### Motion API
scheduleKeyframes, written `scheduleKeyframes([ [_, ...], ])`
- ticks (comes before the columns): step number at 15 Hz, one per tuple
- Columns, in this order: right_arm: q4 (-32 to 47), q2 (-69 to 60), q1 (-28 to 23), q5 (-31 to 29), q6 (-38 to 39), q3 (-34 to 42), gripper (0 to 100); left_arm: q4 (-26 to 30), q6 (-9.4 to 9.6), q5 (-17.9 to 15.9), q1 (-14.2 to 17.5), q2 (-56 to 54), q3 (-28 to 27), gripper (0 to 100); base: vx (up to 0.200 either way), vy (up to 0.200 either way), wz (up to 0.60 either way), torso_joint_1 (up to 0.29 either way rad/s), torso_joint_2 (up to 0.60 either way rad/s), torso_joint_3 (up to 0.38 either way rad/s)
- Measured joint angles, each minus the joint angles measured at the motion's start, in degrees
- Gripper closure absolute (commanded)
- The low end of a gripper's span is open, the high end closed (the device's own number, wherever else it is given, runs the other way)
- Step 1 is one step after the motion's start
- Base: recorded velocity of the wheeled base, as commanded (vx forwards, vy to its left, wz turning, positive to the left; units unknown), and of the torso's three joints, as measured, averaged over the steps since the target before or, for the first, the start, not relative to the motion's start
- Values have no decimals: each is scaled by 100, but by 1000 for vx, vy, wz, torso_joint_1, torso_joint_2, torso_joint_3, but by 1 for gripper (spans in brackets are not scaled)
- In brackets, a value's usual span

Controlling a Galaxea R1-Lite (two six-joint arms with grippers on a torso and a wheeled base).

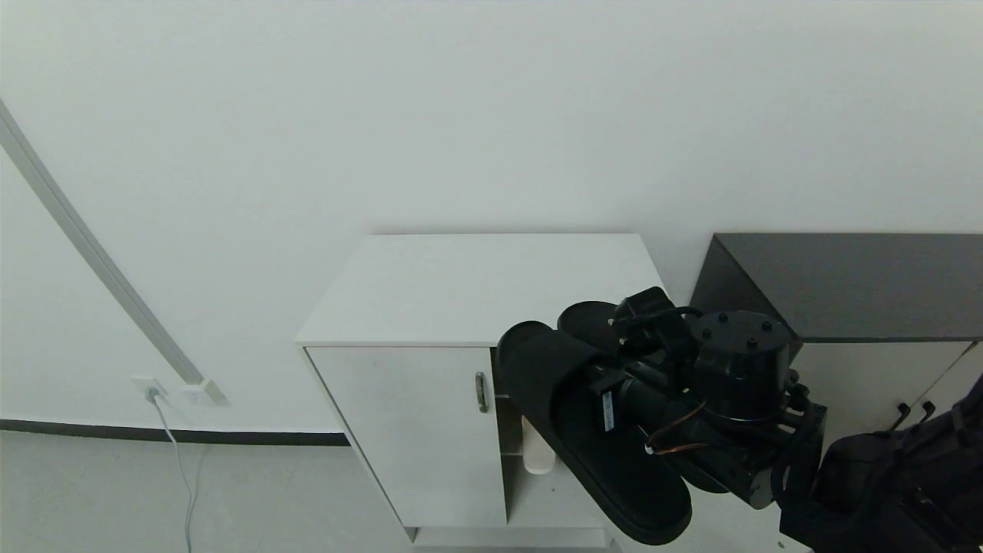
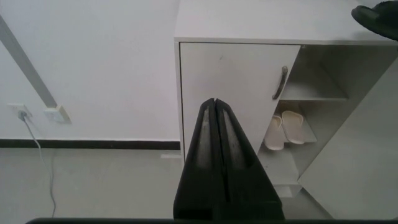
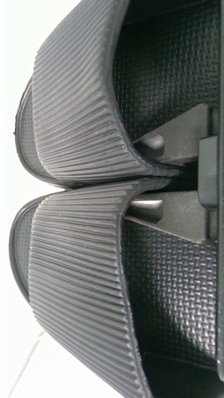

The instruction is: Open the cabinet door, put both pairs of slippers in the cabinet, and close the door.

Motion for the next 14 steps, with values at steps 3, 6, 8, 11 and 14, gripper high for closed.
scheduleKeyframes([
  [3,-99,1,13,-2,-5,30,100,-2,5,2,-2,0,0,100,0,0,0,-159,349,201],
  [6,-107,1,20,-2,-6,37,100,-2,5,2,0,0,0,100,0,0,0,-162,367,207],
  [8,-107,1,15,-5,-6,56,100,0,2,2,0,0,0,100,0,0,0,-168,393,227],
  [11,-107,6,15,0,-6,67,100,0,2,2,0,0,0,100,0,0,0,-199,461,268],
  [14,-110,11,20,4,-6,74,100,0,0,2,0,0,0,100,0,0,0,-232,551,318],
])
